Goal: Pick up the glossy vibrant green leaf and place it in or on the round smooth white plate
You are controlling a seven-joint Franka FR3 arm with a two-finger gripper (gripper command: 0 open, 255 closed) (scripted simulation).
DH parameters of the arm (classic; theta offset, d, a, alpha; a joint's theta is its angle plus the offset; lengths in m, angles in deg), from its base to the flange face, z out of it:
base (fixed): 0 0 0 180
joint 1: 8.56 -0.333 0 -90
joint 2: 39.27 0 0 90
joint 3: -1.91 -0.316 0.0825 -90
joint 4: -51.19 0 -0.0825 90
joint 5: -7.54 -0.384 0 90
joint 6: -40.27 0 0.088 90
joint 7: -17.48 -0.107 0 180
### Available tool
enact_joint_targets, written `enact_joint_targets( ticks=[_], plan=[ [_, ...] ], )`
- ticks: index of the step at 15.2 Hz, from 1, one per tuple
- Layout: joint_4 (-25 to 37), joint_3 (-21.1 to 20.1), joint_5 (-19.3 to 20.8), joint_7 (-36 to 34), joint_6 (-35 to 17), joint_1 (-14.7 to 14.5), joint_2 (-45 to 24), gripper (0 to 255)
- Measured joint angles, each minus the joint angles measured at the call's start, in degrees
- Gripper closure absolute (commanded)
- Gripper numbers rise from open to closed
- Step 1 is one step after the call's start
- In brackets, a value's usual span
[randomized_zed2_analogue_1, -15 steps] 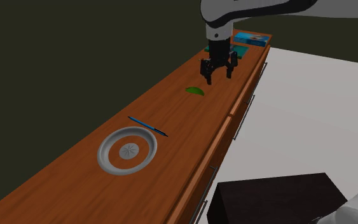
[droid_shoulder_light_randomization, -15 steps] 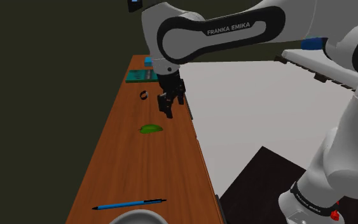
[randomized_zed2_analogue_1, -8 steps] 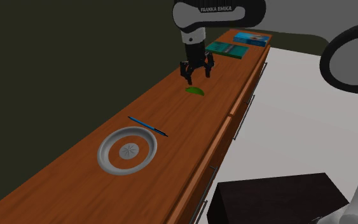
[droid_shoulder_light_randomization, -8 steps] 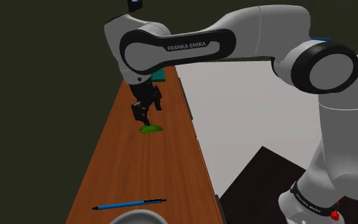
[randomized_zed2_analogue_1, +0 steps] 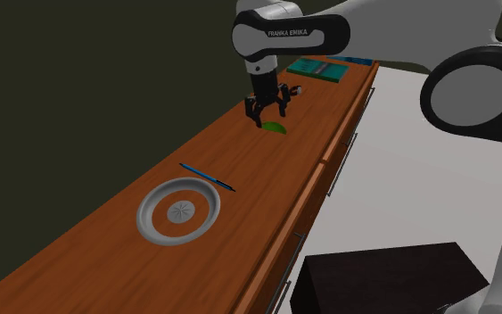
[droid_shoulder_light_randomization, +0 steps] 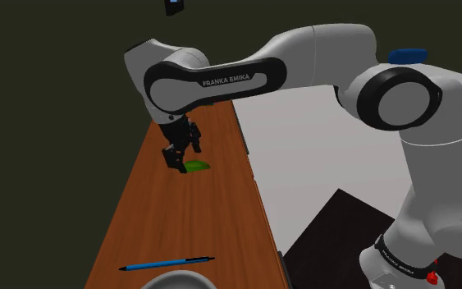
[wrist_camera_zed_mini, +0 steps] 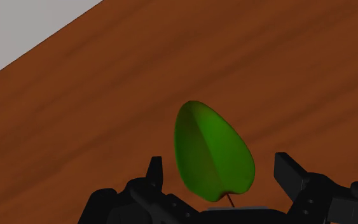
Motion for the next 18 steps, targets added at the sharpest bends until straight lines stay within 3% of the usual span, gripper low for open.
enact_joint_targets(
  ticks=[8, 9, 18],
  plan=[
    [-3.3, -0.1, -0.2, -0.2, -2.4, 0.6, 0.9, 0],
    [-3.3, -0.1, -0.2, -0.2, -2.4, 0.6, 0.9, 255],
    [-4.1, -0.4, -0.5, -0.1, -3.1, 0.6, 1.7, 255]
  ],
)
